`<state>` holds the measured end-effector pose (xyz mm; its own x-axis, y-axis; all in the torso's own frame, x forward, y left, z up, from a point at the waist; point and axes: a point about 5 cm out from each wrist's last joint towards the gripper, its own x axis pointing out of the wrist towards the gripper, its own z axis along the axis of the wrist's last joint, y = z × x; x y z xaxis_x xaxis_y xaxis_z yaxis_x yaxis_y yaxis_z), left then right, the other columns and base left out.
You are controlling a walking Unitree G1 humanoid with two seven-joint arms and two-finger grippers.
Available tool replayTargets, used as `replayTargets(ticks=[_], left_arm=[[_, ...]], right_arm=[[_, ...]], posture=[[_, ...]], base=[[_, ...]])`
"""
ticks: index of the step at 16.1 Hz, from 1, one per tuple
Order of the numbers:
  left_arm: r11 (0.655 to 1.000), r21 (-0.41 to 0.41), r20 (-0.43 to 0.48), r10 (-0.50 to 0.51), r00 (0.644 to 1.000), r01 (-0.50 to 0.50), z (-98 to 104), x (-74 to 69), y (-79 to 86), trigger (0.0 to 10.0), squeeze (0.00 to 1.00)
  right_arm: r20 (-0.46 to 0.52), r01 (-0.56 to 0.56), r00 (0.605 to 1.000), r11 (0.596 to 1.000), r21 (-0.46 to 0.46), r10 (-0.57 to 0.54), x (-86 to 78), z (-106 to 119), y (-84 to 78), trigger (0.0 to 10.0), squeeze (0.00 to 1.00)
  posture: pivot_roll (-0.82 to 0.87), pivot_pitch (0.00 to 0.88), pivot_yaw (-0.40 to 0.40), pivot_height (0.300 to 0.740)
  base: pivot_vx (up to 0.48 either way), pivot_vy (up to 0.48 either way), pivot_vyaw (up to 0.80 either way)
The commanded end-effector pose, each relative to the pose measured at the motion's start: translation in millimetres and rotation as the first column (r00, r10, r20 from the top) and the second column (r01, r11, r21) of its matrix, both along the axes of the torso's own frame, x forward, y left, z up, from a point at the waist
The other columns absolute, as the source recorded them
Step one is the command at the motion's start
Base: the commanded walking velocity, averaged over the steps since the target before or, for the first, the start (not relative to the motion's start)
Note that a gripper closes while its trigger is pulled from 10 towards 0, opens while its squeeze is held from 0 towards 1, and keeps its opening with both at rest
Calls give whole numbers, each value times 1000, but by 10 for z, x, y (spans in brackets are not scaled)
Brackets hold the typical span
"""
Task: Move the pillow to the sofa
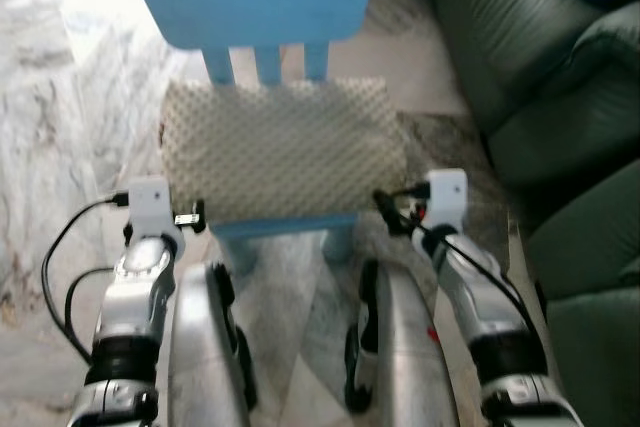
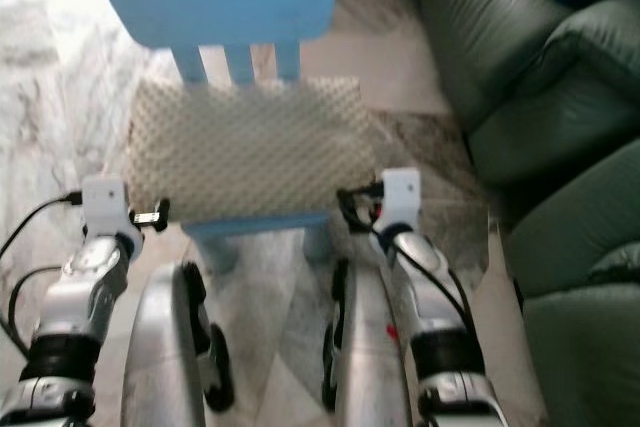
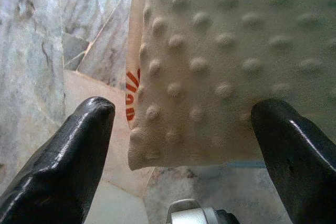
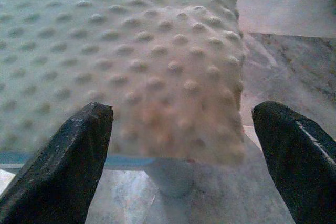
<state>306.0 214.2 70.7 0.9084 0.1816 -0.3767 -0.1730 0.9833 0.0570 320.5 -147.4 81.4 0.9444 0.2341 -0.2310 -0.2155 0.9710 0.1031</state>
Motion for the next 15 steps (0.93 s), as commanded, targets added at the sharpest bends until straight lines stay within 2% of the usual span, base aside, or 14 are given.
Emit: replayTargets(ticks=[1, 3, 6, 9, 10, 11, 12, 13, 15], left_arm=[[997, 11, 6, 82, 997, -82, -61, 21, 172, 10000, 1000], [993, -9, 70, 122, 990, -122, 11, 134, 217, 10000, 1000], [995, -31, 118, 102, 988, -99, 28, 190, 129, 10000, 1000], [995, -31, 107, 95, 990, -92, -31, 221, 69, 10000, 1000], [997, -34, 99, 74, 992, -71, -56, 222, 31, 10000, 914], [998, -38, 93, 63, 994, -59, -94, 215, -6, 10000, 0], [998, -49, 87, 46, 995, -42, -124, 210, -43, 10000, 0], [997, -64, 85, 48, 995, -43, -150, 199, -71, 10000, 0], [997, -72, 85, 33, 996, -27, -182, 194, -132, 10000, 0]], right_arm=[[-23, -12, 1000, 1000, 6, 12, 67, -39, 54, 10000, 1000], [3, -30, 1000, 998, -55, 30, 150, -30, 97, 10000, 1000], [-7, -33, 999, 998, -60, 32, 175, -78, 106, 10000, 1000], [-57, -44, 998, 992, -120, 37, 138, -224, 109, 10000, 1000], [-62, -30, 998, 987, -156, 21, 132, -255, 87, 10000, 1000], [-58, -26, 998, 981, -192, 15, 126, -284, 82, 10000, 1000], [-63, -22, 998, 976, -215, 8, 117, -318, 83, 10000, 1000], [-72, -14, 997, 971, -238, -4, 100, -361, 86, 10000, 0], [-67, -23, 998, 965, -261, 6, 85, -395, 116, 10000, 0]], posture=[[-58, 358, -56, 556], [-52, 368, -63, 556], [-43, 378, -70, 556], [-37, 390, -78, 556], [-34, 393, -78, 556], [-32, 396, -79, 556], [-31, 396, -79, 556], [-27, 403, -80, 556], [-18, 402, -79, 556]], base=[[0, 0, 0], [0, 0, 0], [0, 0, 0], [0, 0, 0], [0, 0, 0], [0, 0, 0], [0, 0, 0], [0, 0, 0], [0, 0, 0]])
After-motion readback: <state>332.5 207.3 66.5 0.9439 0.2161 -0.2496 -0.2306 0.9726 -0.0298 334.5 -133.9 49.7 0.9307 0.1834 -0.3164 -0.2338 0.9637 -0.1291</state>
